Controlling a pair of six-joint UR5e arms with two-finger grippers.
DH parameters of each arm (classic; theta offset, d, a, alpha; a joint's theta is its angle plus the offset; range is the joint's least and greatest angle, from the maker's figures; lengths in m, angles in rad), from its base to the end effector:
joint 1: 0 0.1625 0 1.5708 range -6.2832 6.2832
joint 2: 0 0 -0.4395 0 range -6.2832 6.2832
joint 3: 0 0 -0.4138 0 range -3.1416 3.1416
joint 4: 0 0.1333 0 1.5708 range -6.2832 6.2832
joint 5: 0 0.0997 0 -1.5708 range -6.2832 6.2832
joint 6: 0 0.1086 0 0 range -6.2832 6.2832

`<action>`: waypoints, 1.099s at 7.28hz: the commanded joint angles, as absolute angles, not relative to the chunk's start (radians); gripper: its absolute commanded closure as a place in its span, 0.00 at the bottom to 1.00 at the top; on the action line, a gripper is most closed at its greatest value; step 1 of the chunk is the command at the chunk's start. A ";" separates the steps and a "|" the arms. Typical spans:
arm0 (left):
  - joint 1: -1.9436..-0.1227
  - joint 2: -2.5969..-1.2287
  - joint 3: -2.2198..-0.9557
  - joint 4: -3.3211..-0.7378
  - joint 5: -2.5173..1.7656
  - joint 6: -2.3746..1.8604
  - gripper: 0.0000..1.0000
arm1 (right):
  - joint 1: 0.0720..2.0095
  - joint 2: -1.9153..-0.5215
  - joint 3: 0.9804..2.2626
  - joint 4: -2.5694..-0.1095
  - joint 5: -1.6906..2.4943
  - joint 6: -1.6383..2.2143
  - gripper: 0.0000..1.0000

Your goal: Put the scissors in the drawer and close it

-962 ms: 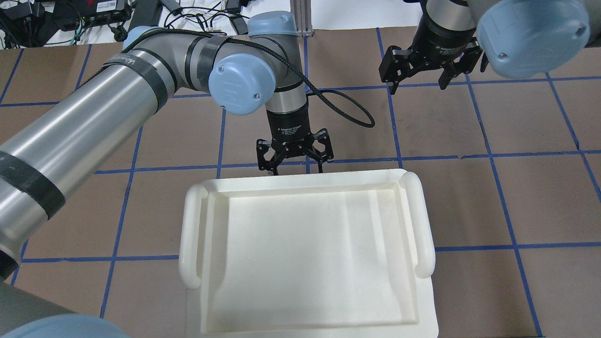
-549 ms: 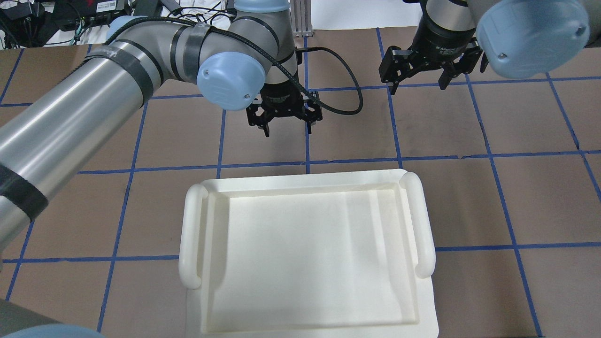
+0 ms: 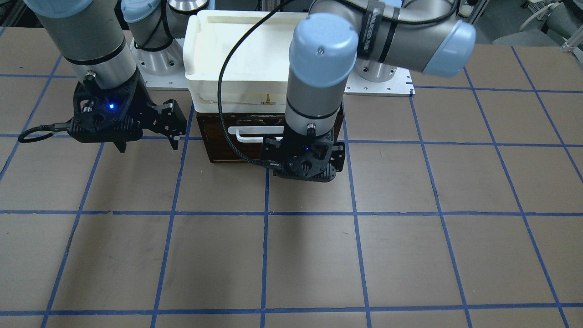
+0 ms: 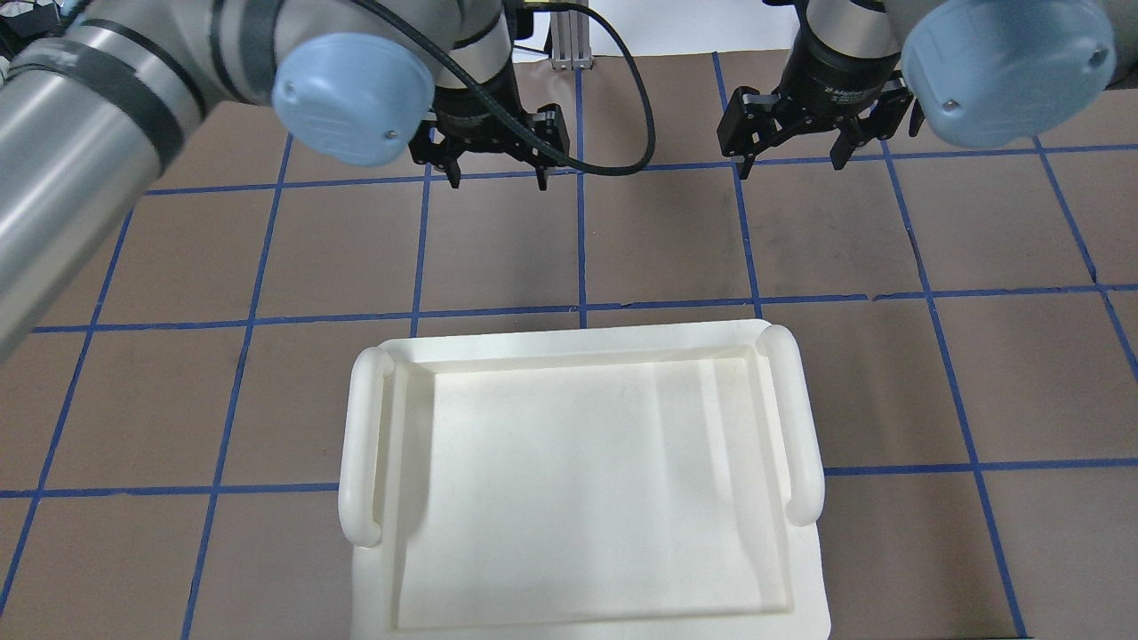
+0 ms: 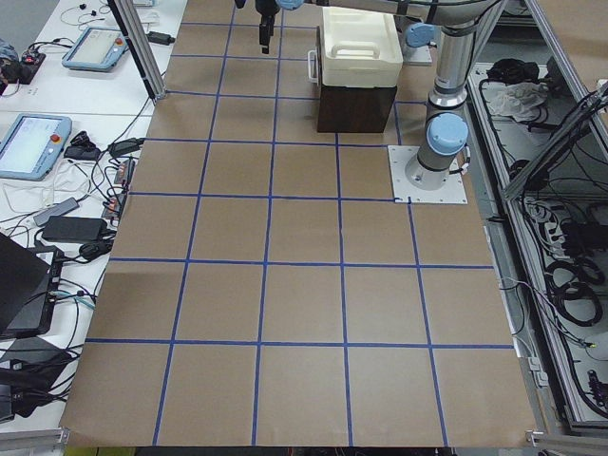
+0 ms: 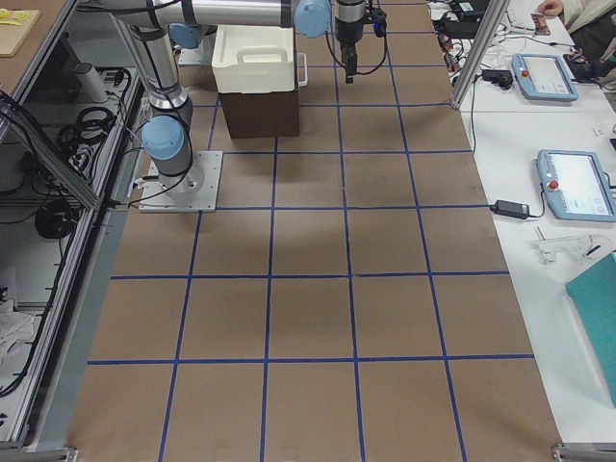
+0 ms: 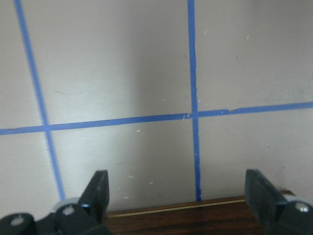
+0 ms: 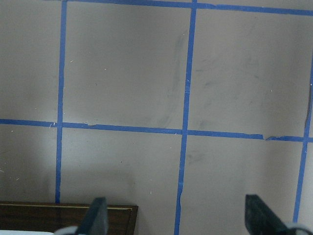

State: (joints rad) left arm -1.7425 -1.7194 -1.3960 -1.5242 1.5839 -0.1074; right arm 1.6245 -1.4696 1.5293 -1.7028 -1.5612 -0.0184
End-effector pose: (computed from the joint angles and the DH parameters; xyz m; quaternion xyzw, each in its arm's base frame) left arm -0.2301 -0.5549 0.5069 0.0319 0.9988 -0.0369 0.0014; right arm 0.1645 -0.5567 0.4740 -0.0362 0.9987 -0.0361 0.0054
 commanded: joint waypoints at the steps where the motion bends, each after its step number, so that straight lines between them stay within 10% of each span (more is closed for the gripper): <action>1: -1.579 -1.590 -1.483 -1.554 1.579 -0.002 0.00 | 1.624 -1.470 1.529 -1.701 -1.562 -0.017 0.00; 8: -1.542 -1.517 -1.546 -1.651 1.578 -0.012 0.00 | 1.624 -1.470 1.529 -1.704 -1.562 -0.017 0.00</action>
